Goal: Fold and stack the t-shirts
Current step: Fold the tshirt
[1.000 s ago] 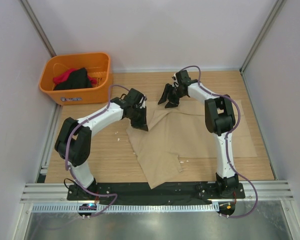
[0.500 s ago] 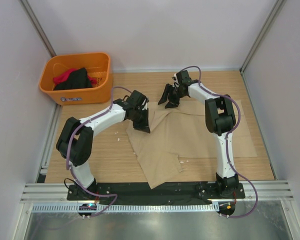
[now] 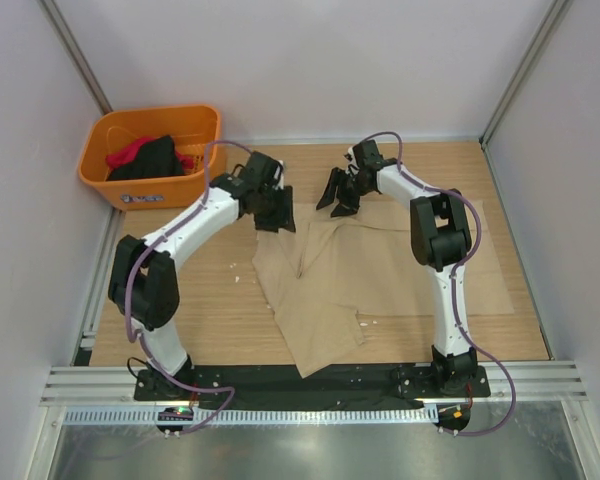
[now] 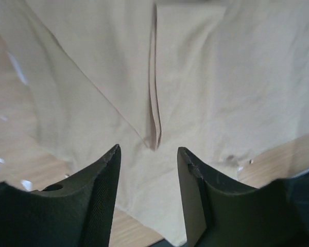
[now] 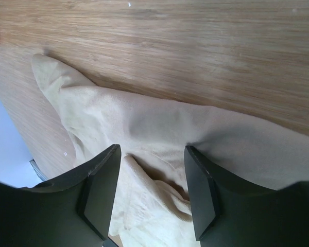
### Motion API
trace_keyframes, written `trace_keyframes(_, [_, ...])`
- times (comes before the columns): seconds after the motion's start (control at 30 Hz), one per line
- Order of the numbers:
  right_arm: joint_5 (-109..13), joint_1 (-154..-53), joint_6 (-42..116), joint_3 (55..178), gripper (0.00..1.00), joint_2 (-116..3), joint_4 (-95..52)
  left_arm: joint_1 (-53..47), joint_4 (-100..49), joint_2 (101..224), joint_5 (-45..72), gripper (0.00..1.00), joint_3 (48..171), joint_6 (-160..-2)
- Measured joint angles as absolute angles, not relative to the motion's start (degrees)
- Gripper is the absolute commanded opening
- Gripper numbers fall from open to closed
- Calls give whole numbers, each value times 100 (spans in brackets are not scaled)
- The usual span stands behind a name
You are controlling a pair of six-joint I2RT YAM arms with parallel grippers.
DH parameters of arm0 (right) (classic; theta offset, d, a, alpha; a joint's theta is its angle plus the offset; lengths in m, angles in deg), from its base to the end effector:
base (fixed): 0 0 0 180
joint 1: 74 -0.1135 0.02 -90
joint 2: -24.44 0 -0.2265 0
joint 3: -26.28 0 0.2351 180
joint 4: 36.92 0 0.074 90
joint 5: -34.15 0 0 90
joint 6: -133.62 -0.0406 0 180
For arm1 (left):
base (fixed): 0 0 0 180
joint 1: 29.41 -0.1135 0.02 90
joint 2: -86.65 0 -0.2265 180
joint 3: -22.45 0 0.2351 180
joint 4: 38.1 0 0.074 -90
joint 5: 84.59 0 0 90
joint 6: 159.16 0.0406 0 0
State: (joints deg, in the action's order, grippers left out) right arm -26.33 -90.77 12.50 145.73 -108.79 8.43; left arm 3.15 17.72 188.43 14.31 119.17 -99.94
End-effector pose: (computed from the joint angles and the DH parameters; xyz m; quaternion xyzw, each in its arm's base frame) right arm 0.4342 0.1518 0.1287 0.0491 0.9333 0.3289 0.1355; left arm 0.2966 -0.1969 0.2148 0.0345 0.9645 -0.1955 0.1739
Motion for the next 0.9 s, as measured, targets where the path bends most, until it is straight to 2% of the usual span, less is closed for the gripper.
trace_keyframes(0.07, [-2681, -9077, 1259, 14636, 62, -10879, 954, -50, 1757, 18851, 1401, 42, 12382, -9826])
trace_keyframes(0.27, [-2733, -9068, 1296, 14876, 64, -10879, 1135, -946, 1560, 19540, 1396, 33, 13427, -9574])
trace_keyframes(0.4, [-2620, -9073, 1288, 14955, 58, -10879, 1085, -1090, 1481, 20373, 1420, 27, 13886, -9463])
trace_keyframes(0.47, [-2576, -9082, 1283, 14955, 57, -10879, 1063, -1077, 1357, 20705, 1473, 29, 13956, -9428])
trace_keyframes(0.53, [-2559, -9116, 1283, 14955, 57, -10879, 1050, -1062, 1269, 20932, 1528, 37, 13956, -9419])
trace_keyframes(0.6, [-2552, -9175, 1283, 14955, 57, -10879, 1035, -1040, 1199, 21066, 1532, 40, 13958, -9417])
trace_keyframes(0.9, [-2642, -9565, 1379, 14955, 55, -10879, 1105, -1049, 893, 21225, 1241, 40, 13967, -9426])
